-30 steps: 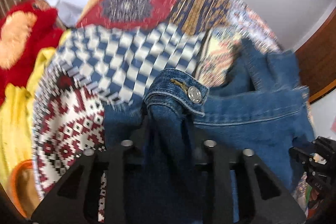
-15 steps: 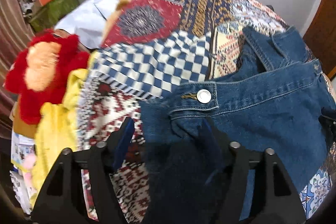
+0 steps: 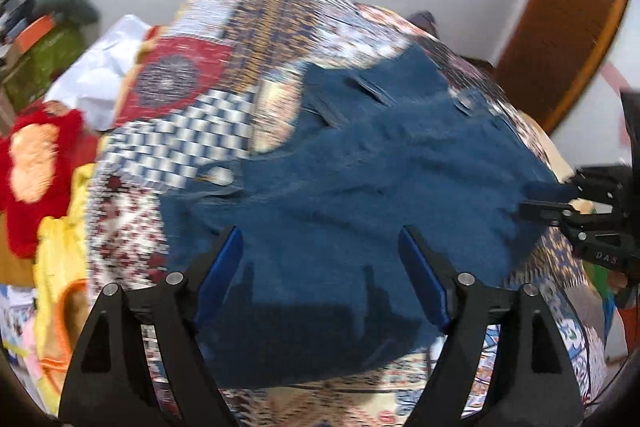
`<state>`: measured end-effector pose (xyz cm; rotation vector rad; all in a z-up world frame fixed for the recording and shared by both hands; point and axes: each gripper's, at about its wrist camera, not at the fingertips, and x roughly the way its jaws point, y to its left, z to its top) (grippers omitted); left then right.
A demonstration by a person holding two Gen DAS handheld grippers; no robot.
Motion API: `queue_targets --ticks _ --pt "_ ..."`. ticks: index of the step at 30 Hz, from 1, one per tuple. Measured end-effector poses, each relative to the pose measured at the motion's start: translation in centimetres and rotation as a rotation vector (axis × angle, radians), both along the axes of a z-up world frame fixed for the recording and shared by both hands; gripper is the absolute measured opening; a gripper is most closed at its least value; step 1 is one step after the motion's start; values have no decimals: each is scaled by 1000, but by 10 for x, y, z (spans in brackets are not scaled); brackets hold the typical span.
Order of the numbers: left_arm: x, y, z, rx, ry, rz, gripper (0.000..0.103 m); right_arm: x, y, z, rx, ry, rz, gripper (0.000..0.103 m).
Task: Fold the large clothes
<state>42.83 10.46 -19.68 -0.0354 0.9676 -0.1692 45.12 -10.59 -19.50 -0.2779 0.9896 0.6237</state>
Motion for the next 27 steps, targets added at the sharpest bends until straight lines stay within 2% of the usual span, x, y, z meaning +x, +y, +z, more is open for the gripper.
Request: queue_targets --ticks 4,8,12,14,19,22,25,27 --pt "0 -23 -25 34 46 -44 80 -8 26 -14 5 35 65 17" --pt "-1 -23 -56 91 114 -33 80 -8 35 -43 -106 58 88 17" --pt "-13 -9 -62 109 92 -13 84 -5 18 -54 -143 28 71 17" --pt "-19 2 -66 123 94 27 87 -3 3 -55 -147 28 58 17" --pt "-36 33 -71 36 117 102 90 8 -34 -51 -115 43 -17 17" --pt "-48 46 -66 55 106 154 90 9 -57 -46 -71 67 -57 17" --pt "-59 60 -61 23 100 184 90 7 -76 -43 -119 35 -121 17" --pt "-65 65 -56 52 91 215 90 7 -93 -45 -162 28 -172 17"
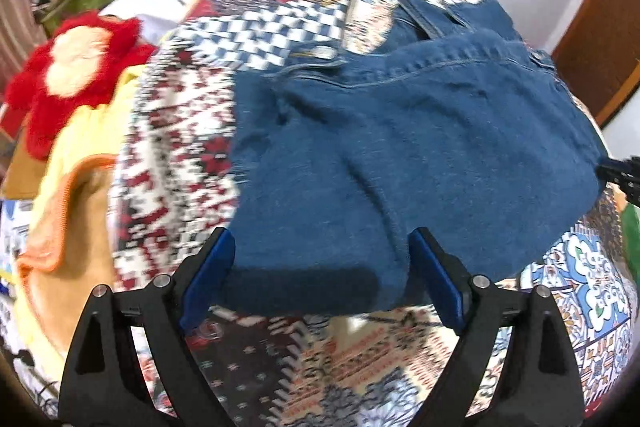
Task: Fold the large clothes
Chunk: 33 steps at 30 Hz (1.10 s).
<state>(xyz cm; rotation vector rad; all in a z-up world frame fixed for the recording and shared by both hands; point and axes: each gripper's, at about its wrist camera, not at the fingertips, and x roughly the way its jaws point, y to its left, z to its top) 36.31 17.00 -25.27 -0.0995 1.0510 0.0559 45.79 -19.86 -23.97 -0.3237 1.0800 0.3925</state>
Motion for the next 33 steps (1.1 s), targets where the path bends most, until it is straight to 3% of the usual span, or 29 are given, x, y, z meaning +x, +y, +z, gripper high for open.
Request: queue_targets --ticks 6,10,14,21,26,30,33 --pt "-18 30 5 95 -6 127 91 -2 -48 -2 14 54 -147 17" --pt "-35 55 11 23 -31 232 91 -10 -64 5 47 34 -197 17" --pt "-50 58 19 -30 -31 262 91 -17 -54 27 130 -8 -208 17" --pt "-53 39 12 -316 -57 268 91 -17 2 60 283 -58 -108 17" --pt "-42 18 -25 -543 15 236 91 -18 53 50 283 -11 -4 17" --pt "-29 13 -53 -702 42 259 91 -16 87 24 249 56 63 17" --pt "-17 8 -65 -683 41 288 91 -10 99 0 234 115 67 17"
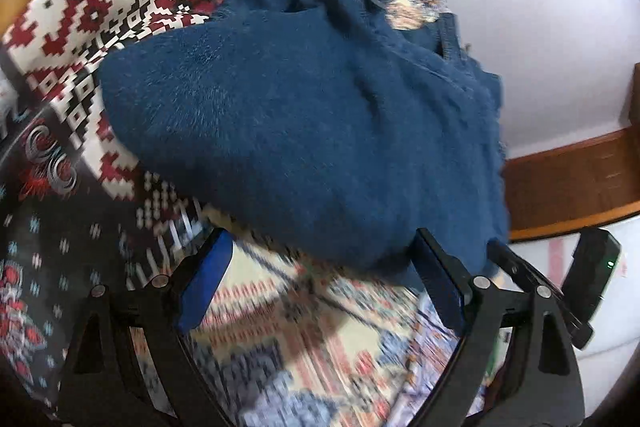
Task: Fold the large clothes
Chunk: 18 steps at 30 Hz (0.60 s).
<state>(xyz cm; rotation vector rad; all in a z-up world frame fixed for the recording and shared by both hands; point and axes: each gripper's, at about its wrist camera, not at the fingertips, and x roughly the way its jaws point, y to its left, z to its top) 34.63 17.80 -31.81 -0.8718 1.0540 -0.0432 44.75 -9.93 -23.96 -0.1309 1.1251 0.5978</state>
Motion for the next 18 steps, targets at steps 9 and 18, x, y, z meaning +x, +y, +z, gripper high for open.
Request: queue_targets --ticks 9,18 --pt "36 1 -6 -24 -85 88 81 12 -3 -19 54 44 -50 17" --pt "36 -21 57 308 -211 140 45 8 -2 -4 60 79 -39 17"
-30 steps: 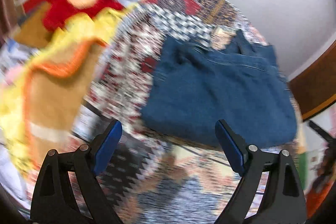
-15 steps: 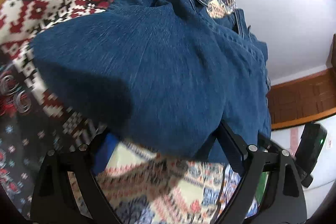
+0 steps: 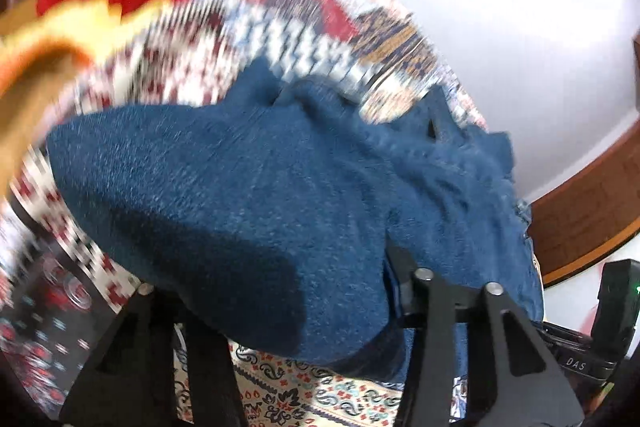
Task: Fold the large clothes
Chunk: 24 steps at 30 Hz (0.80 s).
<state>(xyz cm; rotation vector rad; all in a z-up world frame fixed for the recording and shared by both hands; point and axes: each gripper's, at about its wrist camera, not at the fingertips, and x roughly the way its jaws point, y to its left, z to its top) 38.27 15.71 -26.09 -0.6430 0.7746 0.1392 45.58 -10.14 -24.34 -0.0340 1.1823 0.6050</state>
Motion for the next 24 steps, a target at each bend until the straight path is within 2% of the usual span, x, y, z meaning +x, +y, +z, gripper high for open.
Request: queue_targets --ticks 7,11,14,17,20,24 --pt "-23 8 66 108 -149 34 38 -5 18 32 50 -41 54 17" --pt "-41 6 99 217 -205 53 37 -4 47 38 124 -26 90 17" --pt "-53 -1 118 329 -232 52 36 -1 70 25 158 32 123 17" --pt "-55 -14 122 438 -224 28 36 3 100 -2 165 124 161 17" --pt "-41 -27 116 499 -201 -20 36 6 114 -28 168 191 169 17" --pt "-25 -52 114 564 -203 -82 36 7 116 -37 160 230 232 17"
